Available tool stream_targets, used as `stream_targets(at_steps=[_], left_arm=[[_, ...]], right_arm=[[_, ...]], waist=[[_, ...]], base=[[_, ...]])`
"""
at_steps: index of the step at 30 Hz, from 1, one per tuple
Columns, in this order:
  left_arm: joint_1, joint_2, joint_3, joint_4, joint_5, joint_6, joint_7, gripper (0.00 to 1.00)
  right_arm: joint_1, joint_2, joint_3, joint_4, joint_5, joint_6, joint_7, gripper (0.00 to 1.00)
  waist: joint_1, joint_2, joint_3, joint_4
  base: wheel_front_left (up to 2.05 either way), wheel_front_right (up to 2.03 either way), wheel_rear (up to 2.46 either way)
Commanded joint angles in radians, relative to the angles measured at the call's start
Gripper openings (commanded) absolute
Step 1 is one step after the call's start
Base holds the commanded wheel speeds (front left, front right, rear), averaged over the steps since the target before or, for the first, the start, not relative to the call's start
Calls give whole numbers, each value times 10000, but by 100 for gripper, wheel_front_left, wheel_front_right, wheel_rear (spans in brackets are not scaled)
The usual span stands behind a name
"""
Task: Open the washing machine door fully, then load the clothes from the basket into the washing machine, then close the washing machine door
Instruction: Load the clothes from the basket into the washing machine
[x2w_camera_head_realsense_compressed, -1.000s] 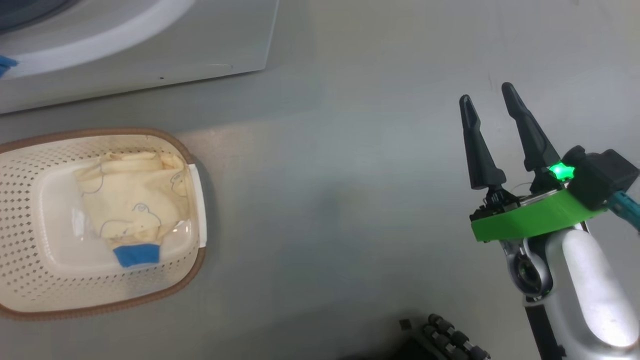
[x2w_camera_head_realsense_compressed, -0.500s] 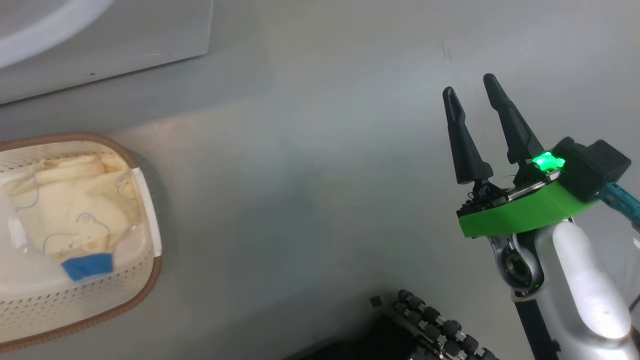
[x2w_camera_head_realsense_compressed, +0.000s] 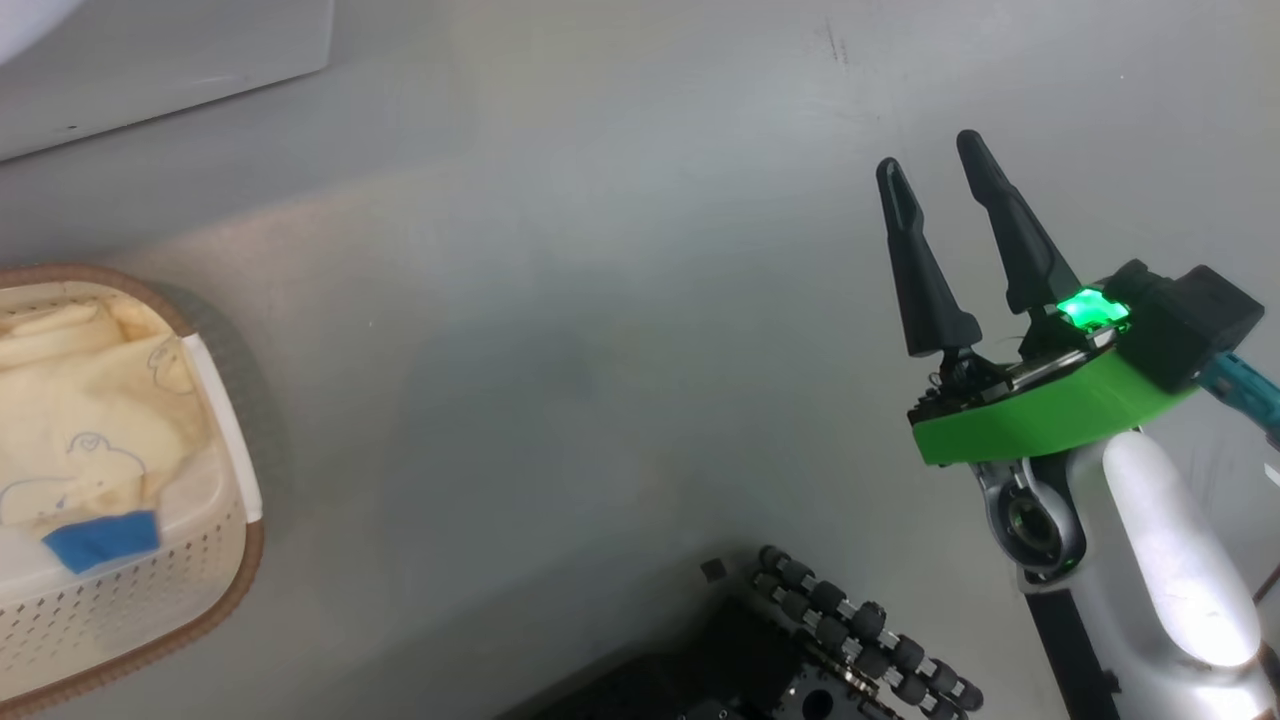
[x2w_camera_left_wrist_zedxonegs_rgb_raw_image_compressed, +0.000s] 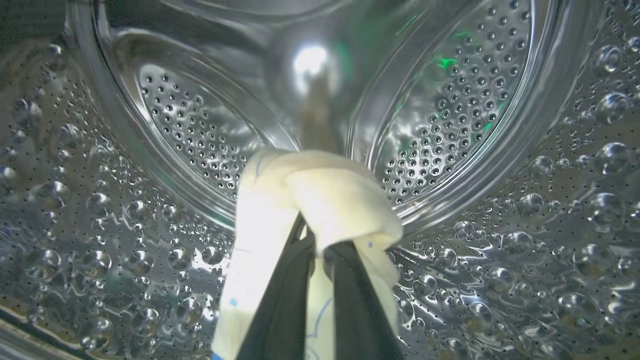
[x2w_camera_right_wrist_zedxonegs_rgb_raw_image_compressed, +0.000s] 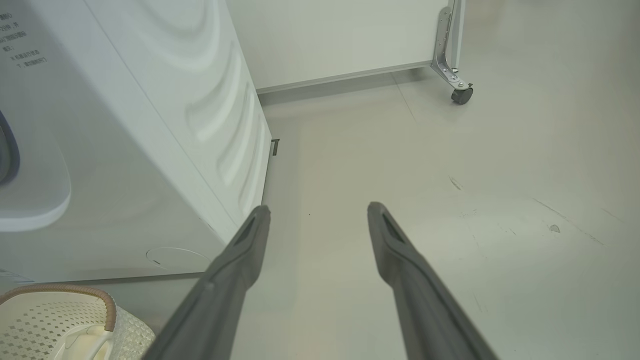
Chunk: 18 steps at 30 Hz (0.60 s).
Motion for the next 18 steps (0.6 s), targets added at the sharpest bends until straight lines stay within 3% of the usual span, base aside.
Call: stream_targets(at_steps=[1,7,8,9,10,18], left_arm=[[-315,487,216,-206,173,107,-277,0],[-155,169,420,483,-351,174,-128,0],[-106,99,464,582,-484,183,-14,35],[-74,34,496,663,-610,173,112,84],[-52,-8,493,694,-690,128,184,100],[173,-345,619,982,-1166,43,98,100]], right_arm=[[85,-73,126,-290,97,-29,-64,100],[82,-73,127,-282,104,-29,-64,100],[85,-73,115,-272,95,-29,-64,100],[86,-73,103,-260,77,-29,-64,100],[80,-73,93,-247,59,-29,-64,100],[-8,-73,8,-245,-64,-29,-64,100]], waist=[[-1,0,39,20],[-1,0,82,138],[-1,0,79,171],[-1,0,72,203],[-1,0,67,234],[-1,0,-17,475]], base=[[0,0,0],[0,0,0],[0,0,0],[0,0,0],[0,0,0],[0,0,0]])
